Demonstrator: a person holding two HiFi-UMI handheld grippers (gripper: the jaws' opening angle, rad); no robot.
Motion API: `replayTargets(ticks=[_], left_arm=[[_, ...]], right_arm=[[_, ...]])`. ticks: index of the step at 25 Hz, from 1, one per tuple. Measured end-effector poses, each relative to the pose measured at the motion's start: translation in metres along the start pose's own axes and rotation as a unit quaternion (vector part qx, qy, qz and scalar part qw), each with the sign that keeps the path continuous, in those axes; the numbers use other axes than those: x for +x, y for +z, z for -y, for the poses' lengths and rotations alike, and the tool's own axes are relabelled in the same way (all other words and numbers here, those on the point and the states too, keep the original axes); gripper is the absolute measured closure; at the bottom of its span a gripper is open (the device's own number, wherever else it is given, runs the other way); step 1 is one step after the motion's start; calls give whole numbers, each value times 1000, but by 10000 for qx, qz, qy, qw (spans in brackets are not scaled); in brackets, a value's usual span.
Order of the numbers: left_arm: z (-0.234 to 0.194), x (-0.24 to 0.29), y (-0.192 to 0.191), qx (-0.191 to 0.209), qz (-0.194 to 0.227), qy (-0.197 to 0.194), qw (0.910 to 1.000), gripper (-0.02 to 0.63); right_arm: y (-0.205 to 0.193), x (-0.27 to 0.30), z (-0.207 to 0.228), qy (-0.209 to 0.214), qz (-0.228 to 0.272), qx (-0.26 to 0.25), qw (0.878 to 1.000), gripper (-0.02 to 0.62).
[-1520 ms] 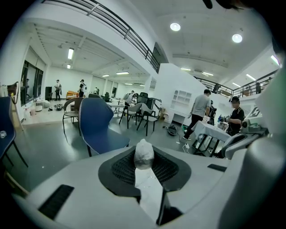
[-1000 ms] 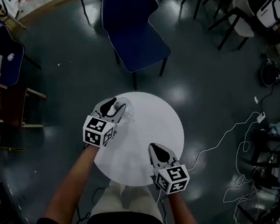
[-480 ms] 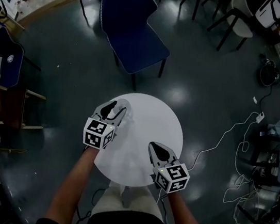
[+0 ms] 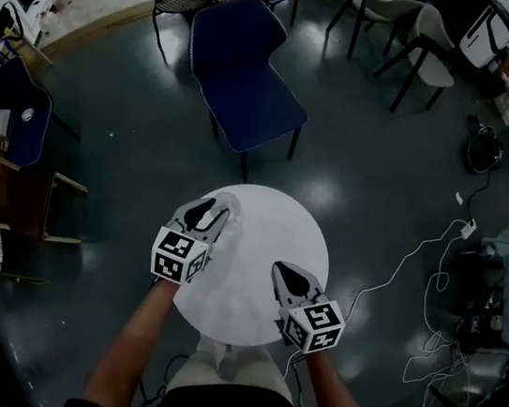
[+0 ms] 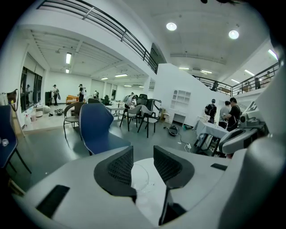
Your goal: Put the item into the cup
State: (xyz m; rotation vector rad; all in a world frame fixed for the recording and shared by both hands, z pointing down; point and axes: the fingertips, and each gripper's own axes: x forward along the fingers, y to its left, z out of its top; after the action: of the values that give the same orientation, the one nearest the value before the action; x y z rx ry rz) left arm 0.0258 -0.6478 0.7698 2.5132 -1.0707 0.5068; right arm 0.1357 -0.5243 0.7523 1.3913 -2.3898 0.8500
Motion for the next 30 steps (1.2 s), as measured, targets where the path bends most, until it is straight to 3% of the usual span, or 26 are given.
replayTargets(ticks=[8,20,30], left_arm=[[22,-35,20,142,188,-19,9997,482],[51,-104,48,543,463,-89,9974,545],[68,-179,67,323,852,-96,9958,563]], right_arm=[[17,-19,-7,15,91,-205,9997,578],[60,-37,-59,138,466,-594,9971,578],[86,-67,-110,145,697,-897,9934,578]])
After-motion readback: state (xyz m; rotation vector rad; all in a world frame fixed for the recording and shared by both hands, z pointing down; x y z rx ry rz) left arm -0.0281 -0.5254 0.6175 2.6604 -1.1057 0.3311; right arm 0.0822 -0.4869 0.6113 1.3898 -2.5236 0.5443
